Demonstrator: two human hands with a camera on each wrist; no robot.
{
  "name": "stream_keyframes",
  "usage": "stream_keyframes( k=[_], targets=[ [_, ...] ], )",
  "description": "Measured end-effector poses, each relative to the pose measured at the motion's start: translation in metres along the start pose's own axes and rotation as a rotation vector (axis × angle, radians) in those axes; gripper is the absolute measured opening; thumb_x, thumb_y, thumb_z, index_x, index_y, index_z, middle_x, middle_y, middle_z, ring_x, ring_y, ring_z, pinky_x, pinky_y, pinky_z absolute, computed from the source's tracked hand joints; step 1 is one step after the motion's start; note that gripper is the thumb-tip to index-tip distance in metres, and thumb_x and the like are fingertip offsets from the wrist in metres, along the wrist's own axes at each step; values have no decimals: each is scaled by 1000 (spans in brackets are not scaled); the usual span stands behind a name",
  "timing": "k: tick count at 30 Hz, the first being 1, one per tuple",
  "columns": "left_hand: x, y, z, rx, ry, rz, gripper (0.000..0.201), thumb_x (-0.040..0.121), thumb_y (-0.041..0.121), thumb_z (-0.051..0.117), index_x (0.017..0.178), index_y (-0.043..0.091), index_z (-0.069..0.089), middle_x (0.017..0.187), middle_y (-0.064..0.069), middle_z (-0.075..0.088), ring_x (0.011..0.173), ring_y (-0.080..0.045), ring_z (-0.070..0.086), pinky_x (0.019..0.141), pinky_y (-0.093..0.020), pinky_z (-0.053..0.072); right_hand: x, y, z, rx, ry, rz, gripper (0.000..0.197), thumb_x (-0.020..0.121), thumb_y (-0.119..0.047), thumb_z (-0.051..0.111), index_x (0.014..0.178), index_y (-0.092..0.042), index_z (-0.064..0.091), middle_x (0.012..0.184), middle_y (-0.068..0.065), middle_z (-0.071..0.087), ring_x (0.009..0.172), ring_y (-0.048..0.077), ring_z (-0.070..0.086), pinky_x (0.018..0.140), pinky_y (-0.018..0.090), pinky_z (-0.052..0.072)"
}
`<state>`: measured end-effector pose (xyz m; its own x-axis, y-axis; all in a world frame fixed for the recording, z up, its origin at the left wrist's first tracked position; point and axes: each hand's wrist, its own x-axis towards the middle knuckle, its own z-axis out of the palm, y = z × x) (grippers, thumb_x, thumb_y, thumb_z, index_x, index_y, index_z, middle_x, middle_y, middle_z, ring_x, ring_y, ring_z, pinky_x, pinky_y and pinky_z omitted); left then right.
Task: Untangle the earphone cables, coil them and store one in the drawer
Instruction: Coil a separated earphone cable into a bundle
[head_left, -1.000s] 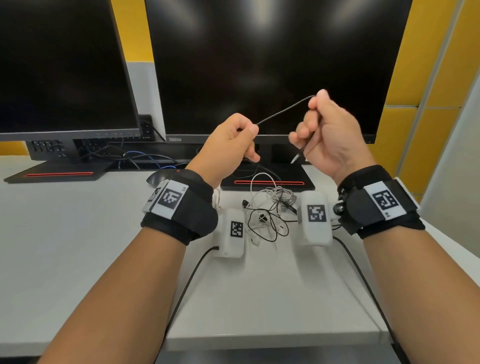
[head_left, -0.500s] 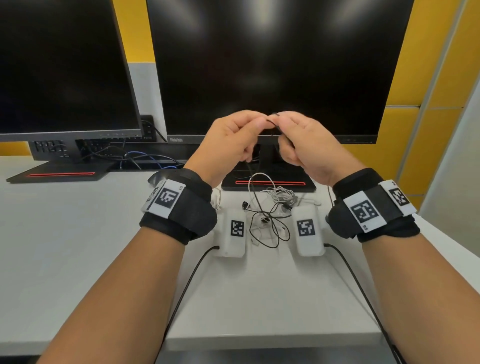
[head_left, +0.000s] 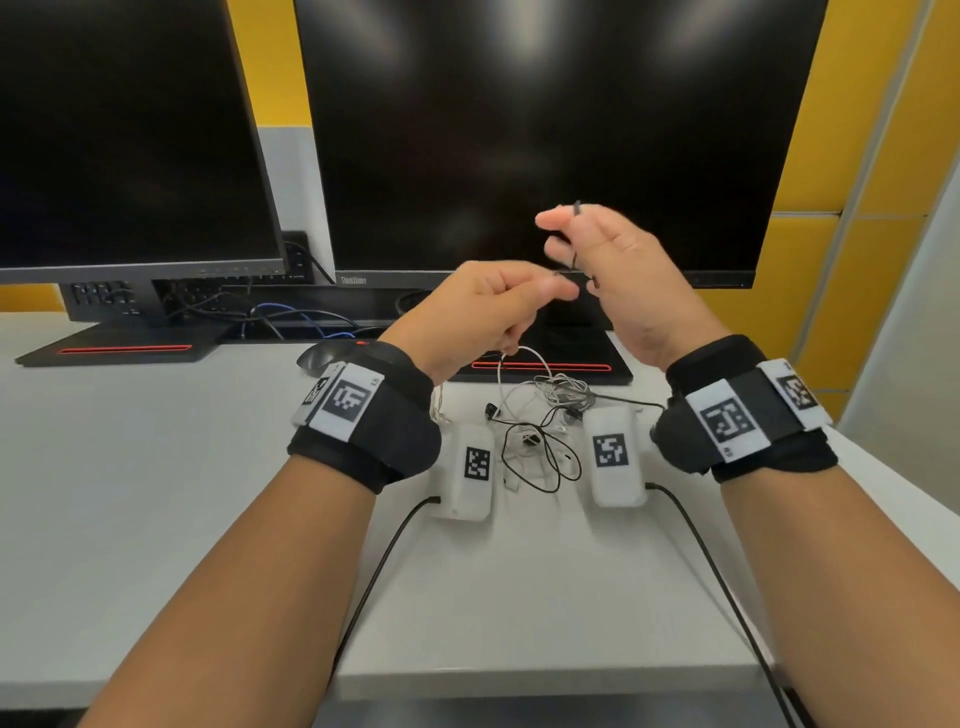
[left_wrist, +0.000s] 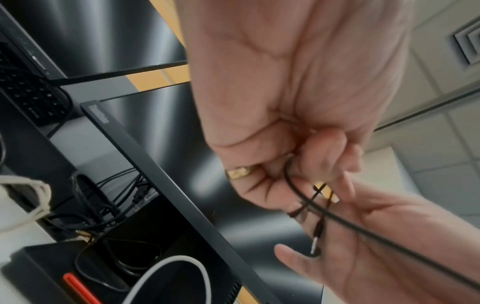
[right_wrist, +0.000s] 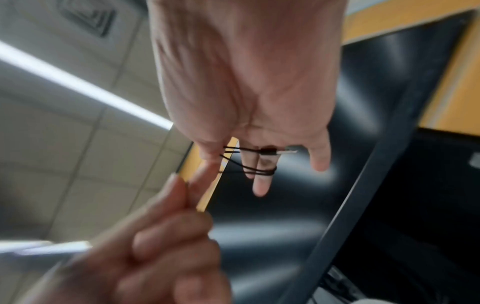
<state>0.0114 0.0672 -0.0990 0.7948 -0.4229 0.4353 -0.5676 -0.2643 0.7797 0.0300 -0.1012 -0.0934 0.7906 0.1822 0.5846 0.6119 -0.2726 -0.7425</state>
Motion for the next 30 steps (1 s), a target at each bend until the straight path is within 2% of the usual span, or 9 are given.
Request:
stream_keyframes(
  k=[4, 10, 12, 14, 16, 18, 23, 26, 30],
  targets=[
    [6, -4, -4, -1, 259, 62, 25, 102, 22, 45, 94, 14, 68, 51, 12, 46, 48, -5, 38, 57, -26, 42, -1, -4, 6, -112, -120, 3, 35, 107, -32, 32, 127, -24, 59, 73, -5, 60, 59, 5, 51, 68, 20, 45],
    [11, -13, -7, -28, 348, 9, 21, 100, 26, 51, 93, 19, 69, 50, 9, 40, 44, -5, 36, 50, -22, 39, -7, -14, 2, 225, -313, 153, 41, 108, -29, 29, 90, -10, 60, 47, -8, 36, 43, 10, 29, 56, 30, 25],
    [11, -15, -6, 8, 303, -36, 21, 99, 27, 52, 98, 21, 71, 51, 8, 38, 44, -5, 35, 49, -21, 38, -6, -18, -1, 531, -213, 87, 40, 108, -29, 24, 91, -13, 57, 58, -6, 59, 53, 12, 55, 67, 31, 43],
    [9, -14, -5, 53, 207, -87, 20, 98, 29, 52, 101, 23, 72, 53, 7, 37, 46, -6, 36, 52, -22, 40, -3, -17, -4, 694, -108, 47, 39, 108, -33, 24, 97, -20, 59, 105, -7, 72, 98, 15, 70, 94, 38, 46],
    [5, -10, -4, 75, 68, -111, 21, 99, 31, 51, 103, 26, 71, 55, 8, 38, 49, -7, 38, 57, -24, 42, -1, -11, -6, 575, 3, 37, 35, 107, -34, 29, 101, -28, 63, 140, -13, 55, 129, 10, 53, 105, 38, 36],
    [1, -5, -3, 36, -57, -82, 22, 101, 30, 48, 104, 27, 69, 56, 8, 37, 53, -9, 37, 60, -22, 43, 0, -6, -7, 229, 63, 23, 31, 106, -32, 34, 105, -34, 64, 142, -20, 45, 134, -1, 39, 104, 29, 31],
    [1, 2, 0, -231, 91, 95, 21, 102, 19, 44, 101, 15, 64, 58, 5, 39, 50, -9, 32, 54, -23, 38, 3, 3, 1, -98, -71, 35, 31, 106, -31, 35, 119, -24, 63, 98, -1, 69, 84, 8, 63, 85, 24, 49],
    [7, -1, -7, -324, 319, 52, 23, 104, 19, 40, 91, 15, 58, 58, 6, 38, 49, -8, 30, 52, -23, 34, 0, 0, 0, -87, -228, 143, 38, 107, -36, 29, 107, -17, 63, 56, -4, 46, 53, 10, 41, 59, 20, 40],
    [10, -9, -12, -266, 436, -97, 26, 104, 25, 38, 88, 15, 56, 59, 4, 37, 46, -6, 31, 49, -23, 32, -5, -8, -7, 202, -329, 185, 41, 107, -31, 30, 86, -11, 58, 49, -6, 30, 46, 10, 25, 56, 26, 27]
  ],
)
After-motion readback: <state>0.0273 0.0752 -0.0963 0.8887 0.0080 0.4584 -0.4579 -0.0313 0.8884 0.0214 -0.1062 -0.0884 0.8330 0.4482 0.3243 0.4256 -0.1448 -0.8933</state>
